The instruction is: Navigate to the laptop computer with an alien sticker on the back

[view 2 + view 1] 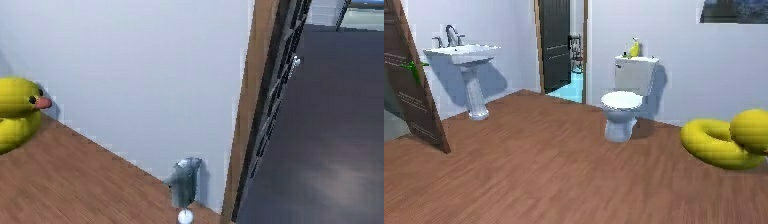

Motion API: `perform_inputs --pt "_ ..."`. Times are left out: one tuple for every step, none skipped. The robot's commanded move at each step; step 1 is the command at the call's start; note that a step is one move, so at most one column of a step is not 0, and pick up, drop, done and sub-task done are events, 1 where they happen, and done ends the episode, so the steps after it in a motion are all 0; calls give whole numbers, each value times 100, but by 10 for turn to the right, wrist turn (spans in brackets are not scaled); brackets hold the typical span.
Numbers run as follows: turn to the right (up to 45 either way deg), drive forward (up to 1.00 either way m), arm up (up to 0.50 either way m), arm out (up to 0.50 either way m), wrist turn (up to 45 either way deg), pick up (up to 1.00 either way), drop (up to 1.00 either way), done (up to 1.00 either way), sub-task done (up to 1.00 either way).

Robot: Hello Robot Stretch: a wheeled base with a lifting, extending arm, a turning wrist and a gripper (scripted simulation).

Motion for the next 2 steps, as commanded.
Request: perform_inputs --pt "-60 0 0 0 0 0 0 0 0" --pt "0 100 0 0 0 0 0 0 0"
